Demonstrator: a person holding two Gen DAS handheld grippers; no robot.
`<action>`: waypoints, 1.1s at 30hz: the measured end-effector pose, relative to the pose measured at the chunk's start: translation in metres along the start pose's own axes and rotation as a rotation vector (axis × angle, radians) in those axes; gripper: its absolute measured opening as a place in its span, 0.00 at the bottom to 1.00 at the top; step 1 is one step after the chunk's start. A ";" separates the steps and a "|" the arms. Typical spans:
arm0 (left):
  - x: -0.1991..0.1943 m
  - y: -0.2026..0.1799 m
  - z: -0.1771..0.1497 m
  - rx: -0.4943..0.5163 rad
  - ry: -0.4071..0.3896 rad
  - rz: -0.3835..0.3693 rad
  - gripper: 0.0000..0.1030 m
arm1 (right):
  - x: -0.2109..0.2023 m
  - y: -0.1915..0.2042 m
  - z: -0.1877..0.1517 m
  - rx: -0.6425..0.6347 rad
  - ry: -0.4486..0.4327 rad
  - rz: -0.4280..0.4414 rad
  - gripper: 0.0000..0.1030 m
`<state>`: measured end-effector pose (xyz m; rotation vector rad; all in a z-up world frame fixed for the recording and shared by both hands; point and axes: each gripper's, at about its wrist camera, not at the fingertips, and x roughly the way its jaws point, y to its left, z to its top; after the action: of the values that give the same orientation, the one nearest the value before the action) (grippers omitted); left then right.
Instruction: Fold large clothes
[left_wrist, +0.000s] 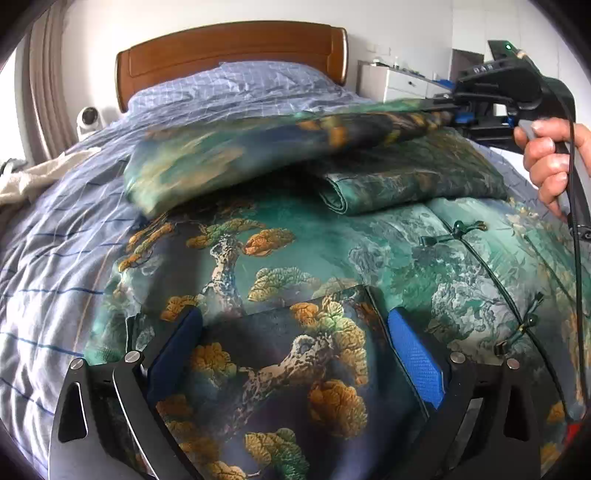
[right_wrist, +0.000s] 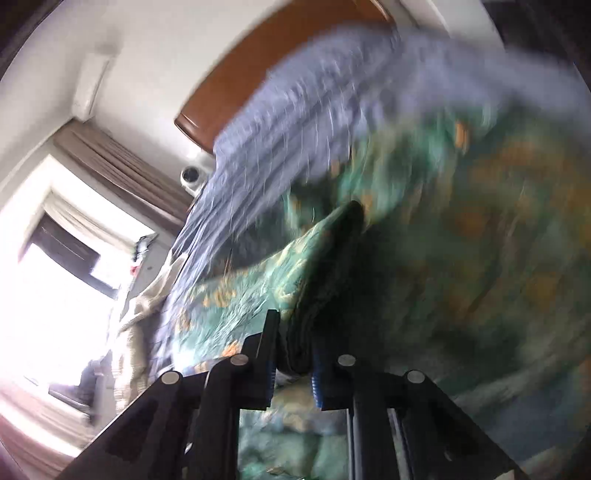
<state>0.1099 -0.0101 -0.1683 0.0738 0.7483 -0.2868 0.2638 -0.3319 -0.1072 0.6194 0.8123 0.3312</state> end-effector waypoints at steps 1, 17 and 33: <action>0.000 0.000 0.000 0.000 0.002 0.001 0.98 | -0.001 -0.003 0.001 -0.001 0.000 -0.039 0.15; -0.025 0.034 0.099 -0.189 -0.034 -0.104 0.98 | -0.013 0.049 -0.001 -0.477 -0.033 -0.232 0.62; 0.108 0.075 0.098 -0.261 0.165 0.009 0.70 | 0.086 0.006 -0.031 -0.419 0.179 -0.257 0.51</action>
<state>0.2710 0.0200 -0.1724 -0.1480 0.9439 -0.1737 0.2961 -0.2728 -0.1685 0.0920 0.9479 0.3118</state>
